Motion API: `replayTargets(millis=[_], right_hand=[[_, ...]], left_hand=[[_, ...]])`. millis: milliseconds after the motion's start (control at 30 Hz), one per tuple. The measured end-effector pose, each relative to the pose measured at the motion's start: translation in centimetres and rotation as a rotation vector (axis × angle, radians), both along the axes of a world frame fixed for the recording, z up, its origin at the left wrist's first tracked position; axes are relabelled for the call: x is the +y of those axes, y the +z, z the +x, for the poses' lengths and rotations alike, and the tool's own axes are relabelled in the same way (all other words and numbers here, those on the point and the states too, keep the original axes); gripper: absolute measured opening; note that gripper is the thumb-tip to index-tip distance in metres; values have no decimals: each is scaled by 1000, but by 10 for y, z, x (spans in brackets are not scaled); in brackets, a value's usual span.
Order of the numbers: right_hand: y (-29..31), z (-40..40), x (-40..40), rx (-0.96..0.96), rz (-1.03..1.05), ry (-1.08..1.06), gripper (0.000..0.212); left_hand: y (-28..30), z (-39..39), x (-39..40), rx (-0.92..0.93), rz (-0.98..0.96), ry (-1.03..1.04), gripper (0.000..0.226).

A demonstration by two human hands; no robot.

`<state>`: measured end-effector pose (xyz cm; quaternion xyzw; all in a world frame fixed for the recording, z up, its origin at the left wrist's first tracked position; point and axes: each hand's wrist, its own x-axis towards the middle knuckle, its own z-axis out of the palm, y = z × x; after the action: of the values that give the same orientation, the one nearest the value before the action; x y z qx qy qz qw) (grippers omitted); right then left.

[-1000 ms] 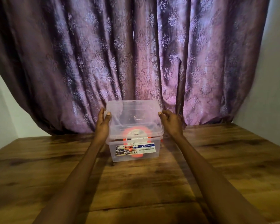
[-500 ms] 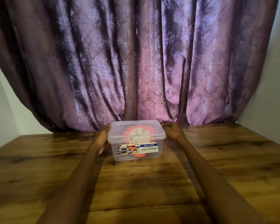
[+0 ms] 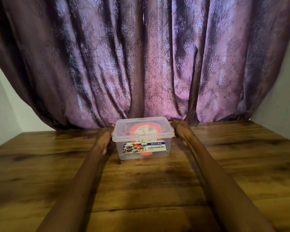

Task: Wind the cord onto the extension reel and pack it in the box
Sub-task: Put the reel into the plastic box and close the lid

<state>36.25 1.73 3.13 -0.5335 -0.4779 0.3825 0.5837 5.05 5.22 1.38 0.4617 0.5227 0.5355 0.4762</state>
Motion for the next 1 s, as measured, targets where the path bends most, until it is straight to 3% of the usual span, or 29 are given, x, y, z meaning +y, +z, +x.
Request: replayTargets(millis=[100,167,300,400,667,833,933,1000], right_hand=[[-1,-6,-5,14,36,-55,19],[-8,-7,-8,92,37,-84,17],[-25,-4,-9,100,-107,-21,40],[-29,-1,-8,130,-203,55,56],[-36,-7,-2,316,-155,-18,38],[-34,-14,-1,490,-64,-41,40],[-37,-22,-4,438,-10,43,59],[-41,-26,-5,443,19,97,55]], left_hand=[[-5,-6,3,11,-21,-7,46],[-8,-1,-5,-75,-48,-27,50],[-15,5,-14,-123,-59,-101,69],[-11,3,-14,-134,-96,-149,56],[-11,-5,-3,-354,-186,-89,27],[-14,11,-6,-680,-8,-39,28],[-16,32,-27,-621,116,-191,47],[-23,35,-27,-546,186,-236,52]])
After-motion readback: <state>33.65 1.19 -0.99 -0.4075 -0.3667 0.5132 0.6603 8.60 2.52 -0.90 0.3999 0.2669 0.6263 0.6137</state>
